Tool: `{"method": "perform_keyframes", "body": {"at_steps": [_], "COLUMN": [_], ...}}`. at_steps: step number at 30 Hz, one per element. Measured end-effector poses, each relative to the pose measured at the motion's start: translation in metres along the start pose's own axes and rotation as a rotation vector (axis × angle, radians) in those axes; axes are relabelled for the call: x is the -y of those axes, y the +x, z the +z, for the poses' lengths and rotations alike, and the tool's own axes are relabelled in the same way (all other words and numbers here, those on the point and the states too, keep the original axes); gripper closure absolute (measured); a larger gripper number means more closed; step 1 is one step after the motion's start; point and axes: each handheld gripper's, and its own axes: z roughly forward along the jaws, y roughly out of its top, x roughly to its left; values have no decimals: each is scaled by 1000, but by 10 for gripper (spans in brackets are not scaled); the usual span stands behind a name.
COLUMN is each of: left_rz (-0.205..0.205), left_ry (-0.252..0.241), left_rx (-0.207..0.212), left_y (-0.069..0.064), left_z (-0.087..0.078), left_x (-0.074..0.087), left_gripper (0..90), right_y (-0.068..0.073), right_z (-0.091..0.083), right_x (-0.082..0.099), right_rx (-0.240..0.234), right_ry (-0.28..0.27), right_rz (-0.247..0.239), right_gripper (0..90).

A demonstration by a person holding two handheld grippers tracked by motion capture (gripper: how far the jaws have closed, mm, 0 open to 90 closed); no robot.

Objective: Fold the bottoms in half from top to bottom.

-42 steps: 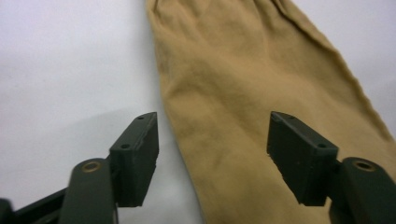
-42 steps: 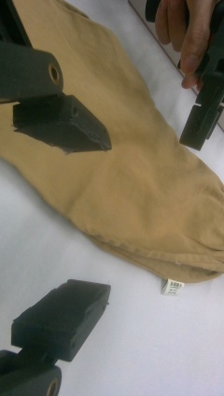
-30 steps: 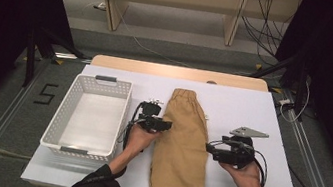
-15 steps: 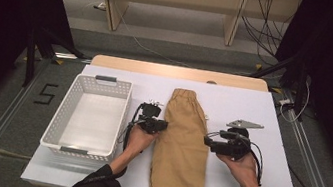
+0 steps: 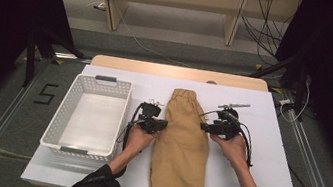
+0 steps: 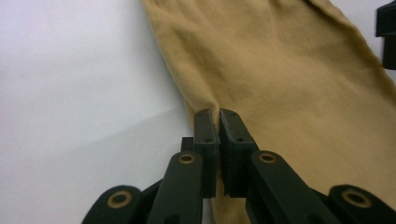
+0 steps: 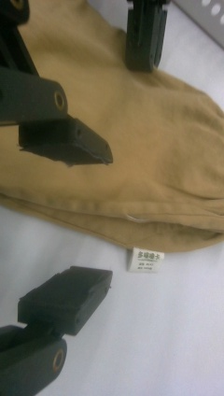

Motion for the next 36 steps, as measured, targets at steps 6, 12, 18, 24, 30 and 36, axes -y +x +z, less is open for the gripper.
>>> {"method": "perform_keyframes", "body": {"at_steps": [6, 12, 18, 24, 30, 36], "left_rz": [19, 14, 19, 19, 19, 20], "left_ry": [0, -3, -6, -7, -8, -11], "left_rx": [-10, -5, -1, 4, 11, 15], "left_y": [-2, -2, -2, -2, -1, -1], "left_z": [-1, -2, -2, -3, -4, -5], "left_x": [-1, -1, -1, -2, -2, -3], "left_gripper": [856, 856, 856, 857, 857, 856], "right_y": [-1, 1, 1, 2, 2, 1], "right_z": [16, 28, 33, 37, 38, 37], "right_x": [-7, -11, -16, -18, -17, -16], "right_rx": [13, 8, 17, 33, 1, -36], "right_ry": [57, 91, 99, 88, 86, 87], "right_rz": [7, 4, 12, 22, 37, 55], "right_gripper": [440, 509, 555, 549, 684, 783]}}
